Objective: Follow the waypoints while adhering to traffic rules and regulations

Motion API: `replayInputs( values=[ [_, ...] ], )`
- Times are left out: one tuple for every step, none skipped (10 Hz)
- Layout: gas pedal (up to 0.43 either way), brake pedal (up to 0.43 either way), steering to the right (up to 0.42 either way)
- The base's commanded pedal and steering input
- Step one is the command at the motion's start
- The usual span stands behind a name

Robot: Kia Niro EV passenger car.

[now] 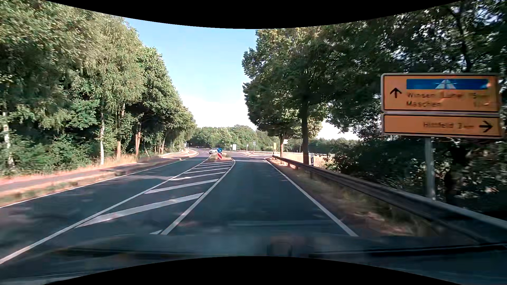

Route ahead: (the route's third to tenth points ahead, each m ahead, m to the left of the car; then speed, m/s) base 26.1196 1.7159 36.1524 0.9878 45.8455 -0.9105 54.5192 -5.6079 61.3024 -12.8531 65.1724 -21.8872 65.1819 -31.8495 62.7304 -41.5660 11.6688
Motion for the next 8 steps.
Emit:
replayInputs(
  values=[
    [0.000, 0.000, -0.011],
    [0.000, 0.000, -0.011],
    [0.039, 0.000, -0.011],
    [0.098, 0.000, -0.011],
    [0.157, 0.000, -0.011],
    [0.169, 0.000, -0.011],
    [0.169, 0.000, -0.011],
    [0.169, 0.000, -0.011]
  ],
)
